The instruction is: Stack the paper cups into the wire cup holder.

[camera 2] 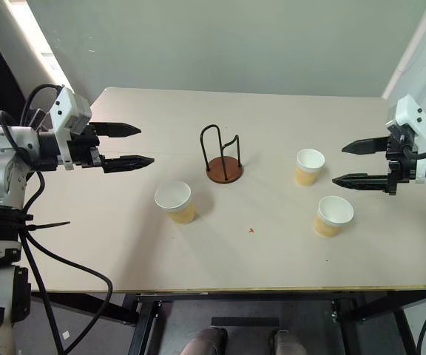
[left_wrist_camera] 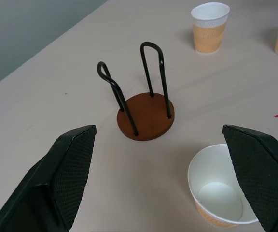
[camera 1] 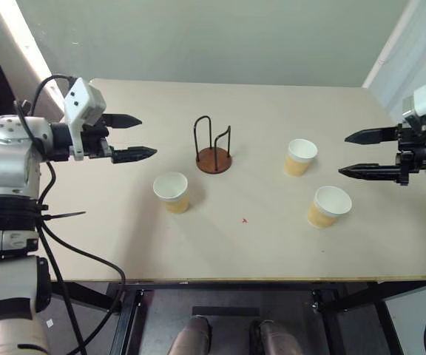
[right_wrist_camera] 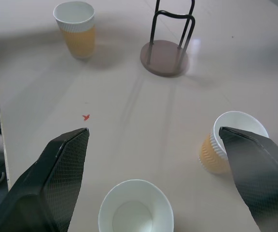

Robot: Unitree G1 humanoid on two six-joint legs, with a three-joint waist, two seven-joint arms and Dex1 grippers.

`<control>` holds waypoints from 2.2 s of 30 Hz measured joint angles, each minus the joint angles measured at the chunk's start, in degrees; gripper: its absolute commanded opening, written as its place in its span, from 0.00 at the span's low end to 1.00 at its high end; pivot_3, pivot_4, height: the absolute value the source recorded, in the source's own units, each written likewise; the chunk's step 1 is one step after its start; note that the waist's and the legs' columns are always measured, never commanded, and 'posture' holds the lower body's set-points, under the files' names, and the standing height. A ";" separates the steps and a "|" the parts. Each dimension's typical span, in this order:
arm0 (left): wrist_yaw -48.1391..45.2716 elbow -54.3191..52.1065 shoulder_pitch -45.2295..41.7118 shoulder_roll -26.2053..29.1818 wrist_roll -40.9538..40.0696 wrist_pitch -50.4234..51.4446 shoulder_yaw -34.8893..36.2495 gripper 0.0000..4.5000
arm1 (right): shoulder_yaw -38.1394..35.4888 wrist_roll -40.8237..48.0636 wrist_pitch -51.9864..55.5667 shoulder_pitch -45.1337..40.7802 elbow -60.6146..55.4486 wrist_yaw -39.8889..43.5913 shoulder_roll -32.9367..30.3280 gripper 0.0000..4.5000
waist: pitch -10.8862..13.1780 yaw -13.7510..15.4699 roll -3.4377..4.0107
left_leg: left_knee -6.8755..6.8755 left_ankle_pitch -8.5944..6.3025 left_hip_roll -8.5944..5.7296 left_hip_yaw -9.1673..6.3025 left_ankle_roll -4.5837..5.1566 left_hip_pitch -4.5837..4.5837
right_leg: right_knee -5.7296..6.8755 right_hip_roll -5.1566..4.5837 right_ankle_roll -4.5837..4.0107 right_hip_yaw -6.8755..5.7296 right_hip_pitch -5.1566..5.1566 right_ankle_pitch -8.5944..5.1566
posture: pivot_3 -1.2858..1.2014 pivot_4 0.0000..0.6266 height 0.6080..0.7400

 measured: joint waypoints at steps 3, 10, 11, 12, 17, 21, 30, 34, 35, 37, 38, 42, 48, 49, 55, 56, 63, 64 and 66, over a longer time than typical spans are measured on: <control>0.77 1.05 -0.64 -0.59 0.49 -0.30 -0.02 1.00 | -0.46 0.19 0.49 0.17 -0.51 -0.28 0.00 1.00 | 0.00 0.04 0.00 | 0.00 0.01 0.00 0.00 0.00 0.00 | 0.01 0.00 0.00 0.00 0.00 0.00 | 0.52 0.24 1.00; 5.96 5.13 -3.99 -5.57 3.90 -1.91 -1.61 1.00 | -2.27 2.08 2.33 0.05 -2.42 -2.84 1.05 1.00 | 0.00 0.10 0.00 | 0.21 0.02 -0.02 0.01 0.04 0.00 | 0.05 -0.03 0.08 0.00 0.07 0.05 | 0.52 0.24 1.00; 8.26 6.62 -4.98 -7.38 4.57 -2.41 -1.63 1.00 | -2.34 2.07 2.42 -0.39 -2.69 -4.29 1.94 1.00 | 0.00 0.10 0.00 | 0.27 0.03 -0.03 0.01 0.06 0.01 | 0.09 -0.04 0.11 0.00 0.10 0.07 | 0.52 0.24 1.00; 10.93 8.19 -6.17 -9.43 5.27 -2.61 -1.63 1.00 | -2.34 2.02 2.67 -1.03 -3.19 -6.24 3.28 1.00 | 0.00 0.10 0.00 | 0.36 0.04 -0.03 0.01 0.08 0.00 | 0.13 -0.04 0.13 0.00 0.10 0.10 | 0.52 0.24 1.00; 18.18 12.99 -8.97 -15.75 7.77 -3.60 -2.87 1.00 | -2.33 1.04 3.53 -2.53 -5.94 -15.53 8.83 1.00 | 0.00 0.07 0.00 | 0.50 0.04 -0.04 0.04 0.13 0.00 | 0.18 -0.05 0.19 0.02 0.12 0.19 | 0.52 0.24 1.00; 22.74 18.34 -11.19 -18.99 11.29 -5.61 -5.11 1.00 | -2.59 0.42 4.89 -3.24 -7.87 -22.65 12.52 1.00 | 0.00 0.10 0.00 | 0.50 0.03 -0.04 0.04 0.14 0.01 | 0.19 -0.05 0.21 0.02 0.12 0.19 | 0.52 0.24 1.00; 34.75 33.93 -16.12 -25.91 15.71 -12.32 -6.09 0.86 | -4.88 2.47 9.04 -1.19 -14.94 -28.25 13.67 1.00 | 0.00 0.52 0.00 | 0.53 0.09 -0.12 0.14 0.04 -0.12 | -0.12 -0.08 0.36 0.05 0.14 0.28 | 0.52 0.24 1.00; 37.30 39.52 -16.91 -28.71 16.20 -14.56 -5.71 0.54 | -6.12 3.70 10.69 0.09 -17.20 -30.02 13.93 1.00 | 0.00 0.56 0.00 | 0.58 0.12 -0.13 0.30 0.01 -0.13 | -0.21 -0.09 0.46 0.14 0.15 0.33 | 0.52 0.24 1.00; 37.85 41.01 -17.19 -29.54 16.06 -14.82 -5.13 0.45 | -6.41 3.99 11.14 0.35 -17.80 -30.44 13.93 1.00 | 0.00 0.58 0.00 | 0.61 0.13 -0.13 0.31 0.00 -0.17 | -0.24 -0.09 0.49 0.14 0.15 0.35 | 0.52 0.24 1.00; 38.88 42.99 -17.57 -30.71 15.88 -15.22 -4.20 0.29 | -6.78 4.49 11.74 0.84 -19.03 -31.02 13.93 1.00 | 0.00 0.58 0.00 | 0.65 0.14 -0.13 0.36 0.00 -0.19 | -0.30 -0.09 0.55 0.17 0.15 0.38 | 0.52 0.24 1.00; 39.41 43.77 -17.75 -31.12 15.87 -15.55 -3.92 0.20 | -7.01 4.66 12.11 1.12 -19.53 -31.42 13.91 1.00 | 0.00 0.58 0.00 | 0.71 0.13 -0.13 0.40 0.00 -0.20 | -0.31 -0.08 0.57 0.20 0.15 0.39 | 0.52 0.24 1.00; 39.76 45.48 -18.76 -31.48 15.92 -16.50 -3.36 0.01 | -8.35 5.64 13.33 2.28 -21.10 -32.43 13.49 1.00 | 0.00 0.58 0.00 | 0.82 0.12 -0.16 0.48 0.04 -0.27 | -0.40 -0.08 0.72 0.28 0.16 0.45 | 0.52 0.24 1.00; 38.80 46.71 -20.24 -31.59 15.92 -16.73 -2.13 0.01 | -8.68 6.66 14.11 3.23 -21.86 -33.73 13.34 1.00 | 0.00 0.57 0.00 | 0.89 0.14 -0.21 0.67 0.16 -0.27 | -0.48 -0.08 0.90 0.54 0.16 0.56 | 0.52 0.24 1.00; 37.39 46.70 -20.63 -31.59 15.65 -16.59 -1.85 0.01 | -8.76 6.88 14.22 3.39 -22.03 -33.71 12.96 1.00 | 0.00 0.58 0.00 | 0.90 0.14 -0.22 0.68 0.17 -0.29 | -0.48 -0.08 0.92 0.56 0.15 0.56 | 0.52 0.24 1.00; 22.90 39.25 -23.35 -31.81 12.97 -10.84 -1.86 0.01 | -11.07 10.91 14.68 7.80 -24.25 -26.64 6.00 1.00 | 0.00 0.95 0.00 | 0.95 0.09 -0.46 0.61 0.31 -0.52 | -0.64 -0.16 1.12 0.64 0.13 0.52 | 0.52 0.24 1.00; 20.40 35.87 -22.88 -31.91 12.44 -9.30 -2.20 0.01 | -11.23 11.69 14.69 9.60 -24.98 -24.59 4.56 1.00 | 0.00 1.00 0.00 | 0.97 0.06 -0.50 0.62 0.35 -0.55 | -0.65 -0.17 1.17 0.65 0.13 0.50 | 0.52 0.24 1.00; 9.34 6.67 -9.24 -33.82 6.84 3.81 -8.33 0.01 | -11.42 15.96 14.85 13.87 -27.32 -17.98 1.63 1.00 | -0.01 0.84 0.02 | 1.75 -0.22 -0.57 1.54 0.83 -0.49 | -0.45 -0.16 1.86 1.47 0.14 0.45 | 0.52 0.24 1.00; 9.16 4.33 -7.25 -34.10 6.34 5.02 -8.89 0.01 | -11.44 16.33 14.85 14.44 -27.72 -17.46 1.34 1.00 | -0.01 0.81 0.02 | 1.91 -0.27 -0.56 1.58 0.91 -0.50 | -0.44 -0.16 1.92 1.52 0.15 0.46 | 0.52 0.24 1.00; 9.16 -0.51 -3.12 -34.88 5.27 7.02 -10.27 0.01 | -11.43 17.29 14.87 15.43 -28.96 -16.33 1.02 1.00 | -0.01 0.74 0.02 | 2.06 -0.31 -0.59 1.64 0.99 -0.52 | -0.50 -0.21 2.09 1.63 0.19 0.55 | 0.52 0.24 1.00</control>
